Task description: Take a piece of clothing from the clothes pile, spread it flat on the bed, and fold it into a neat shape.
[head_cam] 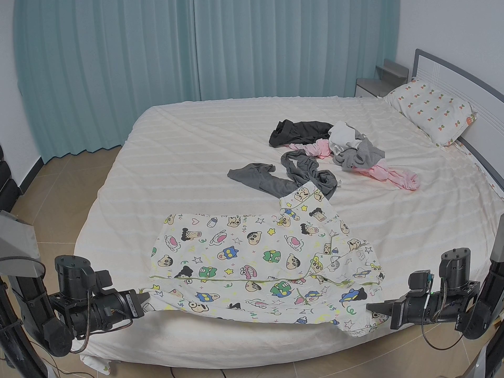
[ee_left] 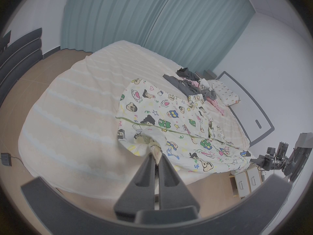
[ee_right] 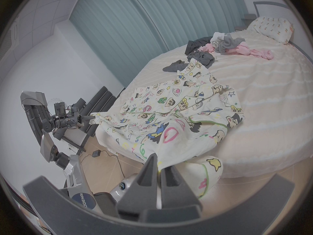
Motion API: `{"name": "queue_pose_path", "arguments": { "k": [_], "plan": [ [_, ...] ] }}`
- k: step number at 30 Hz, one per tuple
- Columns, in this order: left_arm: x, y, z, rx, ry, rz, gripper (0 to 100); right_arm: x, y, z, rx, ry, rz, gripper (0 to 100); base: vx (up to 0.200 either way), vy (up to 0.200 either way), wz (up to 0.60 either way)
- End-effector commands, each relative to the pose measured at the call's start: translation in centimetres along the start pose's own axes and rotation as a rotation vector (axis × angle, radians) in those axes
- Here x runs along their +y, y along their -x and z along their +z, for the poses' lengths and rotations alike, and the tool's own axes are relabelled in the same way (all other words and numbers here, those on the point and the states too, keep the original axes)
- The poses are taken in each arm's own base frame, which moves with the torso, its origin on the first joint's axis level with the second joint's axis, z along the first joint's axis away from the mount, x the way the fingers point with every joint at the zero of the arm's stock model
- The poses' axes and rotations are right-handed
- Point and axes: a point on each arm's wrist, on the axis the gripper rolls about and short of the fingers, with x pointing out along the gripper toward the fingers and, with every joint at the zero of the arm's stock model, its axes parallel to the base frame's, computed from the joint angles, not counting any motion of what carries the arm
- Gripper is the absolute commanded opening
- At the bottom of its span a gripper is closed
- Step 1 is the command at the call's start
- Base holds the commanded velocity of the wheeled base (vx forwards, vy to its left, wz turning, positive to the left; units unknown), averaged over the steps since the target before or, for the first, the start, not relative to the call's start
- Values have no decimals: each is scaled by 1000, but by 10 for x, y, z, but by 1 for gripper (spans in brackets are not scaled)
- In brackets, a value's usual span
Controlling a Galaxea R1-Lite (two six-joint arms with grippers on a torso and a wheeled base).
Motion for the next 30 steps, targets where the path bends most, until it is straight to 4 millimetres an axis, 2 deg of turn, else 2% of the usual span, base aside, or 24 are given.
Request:
{"name": "queue_pose_path", "arguments": {
  "k": [1,8,14,30],
  "plan": [
    [2,7,1,-17,8,10,0,5,8,1,-19,-25,3,0,0,0,0],
    [7,9,0,10,18,43,0,6,11,-2,7,-49,-26,0,0,0,0],
    [6,20,-5,77,-12,64,0,8,16,-7,58,-70,-40,0,0,0,0],
    [13,22,-21,229,-75,118,0,5,17,-24,208,-86,-72,0,0,0,0]
  ]
}}
